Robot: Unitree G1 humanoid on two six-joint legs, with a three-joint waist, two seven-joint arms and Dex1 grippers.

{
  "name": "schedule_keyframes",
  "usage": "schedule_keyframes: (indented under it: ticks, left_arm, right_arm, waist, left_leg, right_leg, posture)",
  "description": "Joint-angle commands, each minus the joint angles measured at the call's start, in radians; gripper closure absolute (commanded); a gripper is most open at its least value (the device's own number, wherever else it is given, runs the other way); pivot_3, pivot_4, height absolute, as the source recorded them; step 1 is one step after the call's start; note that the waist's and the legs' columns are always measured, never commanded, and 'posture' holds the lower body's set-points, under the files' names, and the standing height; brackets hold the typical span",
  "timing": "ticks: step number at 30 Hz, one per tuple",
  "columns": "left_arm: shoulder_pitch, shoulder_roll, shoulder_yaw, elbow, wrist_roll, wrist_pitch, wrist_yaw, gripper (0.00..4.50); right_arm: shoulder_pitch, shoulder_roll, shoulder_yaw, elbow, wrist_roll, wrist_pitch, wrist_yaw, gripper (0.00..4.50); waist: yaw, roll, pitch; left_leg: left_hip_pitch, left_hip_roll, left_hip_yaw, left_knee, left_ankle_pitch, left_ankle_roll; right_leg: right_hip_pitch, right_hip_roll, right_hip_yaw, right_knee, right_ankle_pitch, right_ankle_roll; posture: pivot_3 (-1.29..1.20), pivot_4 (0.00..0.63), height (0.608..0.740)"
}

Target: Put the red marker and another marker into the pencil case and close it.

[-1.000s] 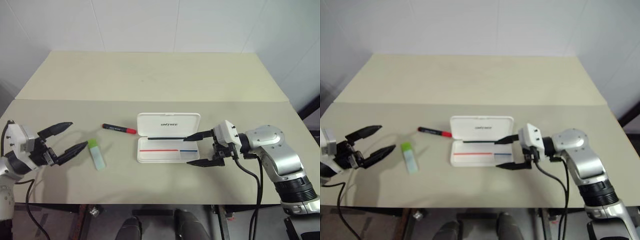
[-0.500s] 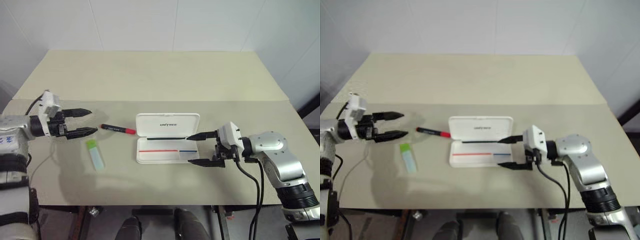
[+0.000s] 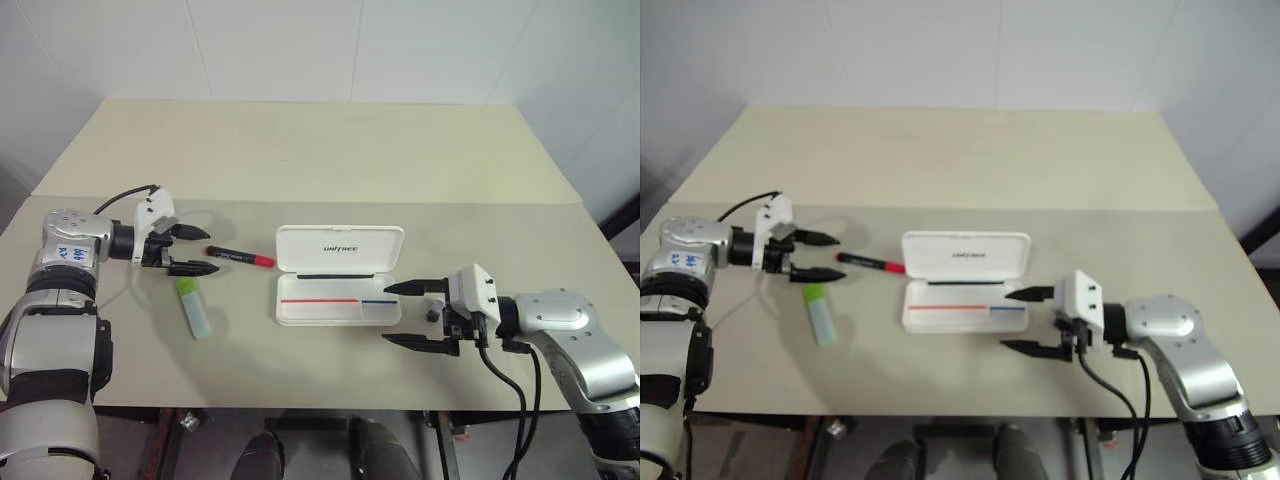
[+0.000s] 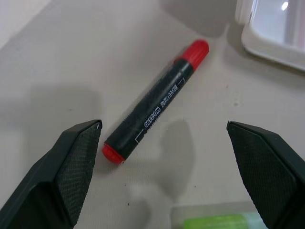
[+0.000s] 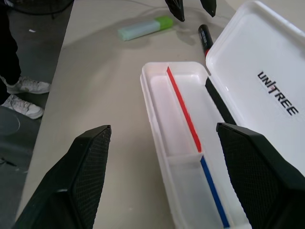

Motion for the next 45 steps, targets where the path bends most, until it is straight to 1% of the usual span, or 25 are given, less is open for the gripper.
schedule_keyframes:
  ticks: [1, 6, 9, 14, 24, 29, 34, 35, 36, 37, 38, 40, 42, 45]
  left_arm:
    - [-0.025, 0.000, -0.021, 0.011, 0.053, -0.038, 0.020, 0.00]
    - [-0.029, -0.012, -0.061, 0.029, 0.131, -0.051, 0.080, 0.00]
    - [-0.027, -0.016, -0.106, 0.039, 0.198, -0.016, 0.162, 0.00]
    - [-0.023, -0.036, -0.081, 0.046, 0.183, 0.009, 0.154, 0.00]
    - [-0.037, -0.045, -0.046, 0.042, 0.173, -0.013, 0.245, 0.00]
    - [-0.044, -0.052, -0.029, 0.038, 0.155, -0.021, 0.214, 0.00]
    - [-0.048, -0.061, -0.011, 0.037, 0.144, 0.039, 0.211, 0.00]
    - [-0.044, -0.056, -0.022, 0.029, 0.163, 0.002, 0.249, 0.00]
    - [-0.042, -0.051, -0.042, 0.023, 0.190, -0.030, 0.292, 0.39]
    - [-0.041, -0.047, -0.056, 0.019, 0.209, -0.054, 0.321, 0.58]
    - [-0.040, -0.045, -0.064, 0.018, 0.219, -0.066, 0.338, 0.86]
    - [-0.035, -0.053, -0.082, 0.020, 0.231, -0.067, 0.304, 1.40]
    - [-0.030, -0.065, -0.088, 0.023, 0.230, -0.055, 0.288, 2.04]
    - [-0.033, -0.077, -0.082, 0.024, 0.223, -0.046, 0.298, 2.97]
  right_arm:
    - [0.011, -0.018, -0.048, -0.049, 0.043, 0.002, -0.001, 0.01]
    - [0.010, -0.018, -0.047, -0.042, 0.032, -0.004, -0.020, 0.01]
    - [0.003, -0.015, -0.042, -0.037, 0.030, -0.008, -0.025, 0.01]
    - [-0.025, -0.007, -0.024, -0.024, 0.019, -0.012, -0.035, 0.01]
    - [-0.069, -0.001, -0.006, 0.010, 0.001, -0.021, -0.032, 0.01]
    - [-0.091, 0.003, 0.008, 0.037, -0.009, -0.036, -0.026, 0.01]
    - [-0.105, 0.008, 0.016, 0.060, -0.016, -0.053, -0.020, 0.01]
    - [-0.106, 0.008, 0.016, 0.062, -0.017, -0.055, -0.019, 0.01]
    - [-0.106, 0.009, 0.016, 0.064, -0.018, -0.056, -0.018, 0.00]
    - [-0.107, 0.009, 0.016, 0.065, -0.019, -0.057, -0.017, 0.00]
    - [-0.107, 0.010, 0.016, 0.066, -0.019, -0.058, -0.016, 0.00]
    - [-0.108, 0.011, 0.016, 0.069, -0.021, -0.062, -0.015, 0.00]
    - [-0.110, 0.013, 0.017, 0.073, -0.024, -0.066, -0.015, 0.00]
    - [-0.110, 0.014, 0.016, 0.074, -0.026, -0.068, -0.015, 0.00]
  waist:
    - [0.000, 0.000, 0.000]
    - [0.002, 0.000, 0.000]
    - [0.004, 0.000, 0.000]
    - [0.009, 0.000, 0.000]
    - [0.013, 0.000, 0.000]
    - [0.013, 0.000, 0.000]
    - [0.013, 0.000, 0.000]
    - [0.013, 0.000, 0.000]
    - [0.013, 0.000, 0.000]
    - [0.013, 0.000, 0.000]
    - [0.014, 0.000, 0.000]
    - [0.013, 0.000, 0.000]
    - [0.012, 0.000, 0.000]
    - [0.012, 0.000, 0.000]
  left_leg:
    - [0.000, 0.000, 0.000, 0.001, 0.000, 0.000]
    - [0.000, 0.000, 0.000, 0.004, 0.000, 0.000]
    - [0.000, 0.000, 0.000, 0.005, 0.000, 0.000]
    - [0.002, 0.000, 0.000, 0.006, 0.000, 0.001]
    - [0.003, 0.000, 0.000, 0.007, 0.002, 0.003]
    - [0.002, 0.000, 0.000, 0.007, 0.004, 0.003]
    - [0.001, -0.001, 0.000, 0.006, 0.004, 0.003]
    - [0.001, -0.001, 0.000, 0.005, 0.004, 0.003]
    - [0.001, -0.001, 0.000, 0.005, 0.004, 0.003]
    - [0.001, -0.001, -0.001, 0.005, 0.003, 0.003]
    - [0.001, -0.001, -0.001, 0.005, 0.003, 0.003]
    - [0.001, -0.001, -0.001, 0.005, 0.003, 0.003]
    - [0.002, -0.001, 0.000, 0.006, 0.003, 0.003]
    - [0.002, -0.001, 0.000, 0.006, 0.005, 0.004]
  right_leg:
    - [0.000, 0.000, 0.000, 0.000, 0.000, 0.000]
    - [0.001, 0.000, 0.000, 0.003, 0.000, 0.000]
    - [0.001, 0.000, 0.000, 0.003, 0.000, 0.001]
    - [0.003, 0.000, 0.000, 0.004, 0.000, 0.001]
    - [0.004, 0.000, 0.000, 0.004, 0.001, 0.001]
    - [0.004, 0.000, 0.000, 0.004, 0.001, 0.001]
    - [0.003, 0.000, 0.000, 0.003, 0.002, 0.001]
    - [0.003, 0.000, 0.000, 0.003, 0.002, 0.001]
    - [0.003, 0.000, 0.000, 0.003, 0.002, 0.001]
    - [0.003, 0.000, 0.000, 0.003, 0.002, 0.001]
    - [0.003, 0.000, 0.000, 0.003, 0.002, 0.002]
    - [0.003, -0.001, 0.000, 0.003, 0.002, 0.002]
    - [0.004, 0.000, 0.000, 0.003, 0.002, 0.002]
    - [0.004, 0.000, 0.000, 0.003, 0.002, 0.001]
  posture:
    - [0.00, 0.150, 0.740]
    - [0.00, 0.150, 0.740]
    - [0.00, 0.150, 0.740]
    - [0.00, 0.150, 0.740]
    - [0.00, 0.150, 0.740]
    - [0.00, 0.150, 0.740]
    - [0.00, 0.150, 0.740]
    - [0.00, 0.150, 0.740]
    - [0.00, 0.150, 0.740]
    - [0.00, 0.150, 0.740]
    - [0.00, 0.150, 0.740]
    - [0.00, 0.150, 0.740]
    - [0.00, 0.150, 0.740]
    - [0.00, 0.150, 0.740]
